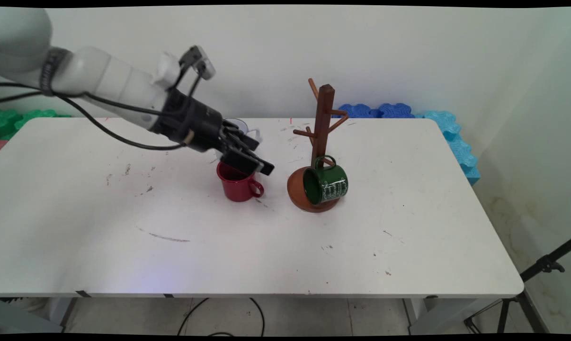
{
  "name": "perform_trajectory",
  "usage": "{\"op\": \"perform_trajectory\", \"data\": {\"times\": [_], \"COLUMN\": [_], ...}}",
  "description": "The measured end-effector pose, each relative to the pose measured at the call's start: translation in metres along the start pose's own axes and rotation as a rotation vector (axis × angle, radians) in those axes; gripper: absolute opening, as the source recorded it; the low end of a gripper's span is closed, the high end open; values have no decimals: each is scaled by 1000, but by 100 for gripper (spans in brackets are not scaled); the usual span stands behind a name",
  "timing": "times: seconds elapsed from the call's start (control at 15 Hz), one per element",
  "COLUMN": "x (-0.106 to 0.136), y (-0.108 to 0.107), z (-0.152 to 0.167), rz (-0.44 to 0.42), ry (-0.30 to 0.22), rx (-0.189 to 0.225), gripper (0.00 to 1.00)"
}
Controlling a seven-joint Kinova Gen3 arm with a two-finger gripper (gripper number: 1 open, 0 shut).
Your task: Pick up the green mug from the rack
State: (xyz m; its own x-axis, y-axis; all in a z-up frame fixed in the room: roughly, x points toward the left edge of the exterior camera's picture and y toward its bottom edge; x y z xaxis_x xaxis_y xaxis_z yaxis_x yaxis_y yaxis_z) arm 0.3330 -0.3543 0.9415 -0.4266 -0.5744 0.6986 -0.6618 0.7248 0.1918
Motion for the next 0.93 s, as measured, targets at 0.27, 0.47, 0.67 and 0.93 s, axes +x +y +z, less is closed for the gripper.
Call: {"op": "perform_trajectory", "data": {"times": [0.27, 0.47, 0.67, 0.93], "x": [-6, -10, -14, -23], "y": [0, 0, 0, 3], "z": [25, 47, 64, 88], "rz": [-21, -34, -40, -48], "ry": [-9, 0, 7, 14], "rx": [8, 8, 5, -4], "gripper": [100, 100, 100, 100]}}
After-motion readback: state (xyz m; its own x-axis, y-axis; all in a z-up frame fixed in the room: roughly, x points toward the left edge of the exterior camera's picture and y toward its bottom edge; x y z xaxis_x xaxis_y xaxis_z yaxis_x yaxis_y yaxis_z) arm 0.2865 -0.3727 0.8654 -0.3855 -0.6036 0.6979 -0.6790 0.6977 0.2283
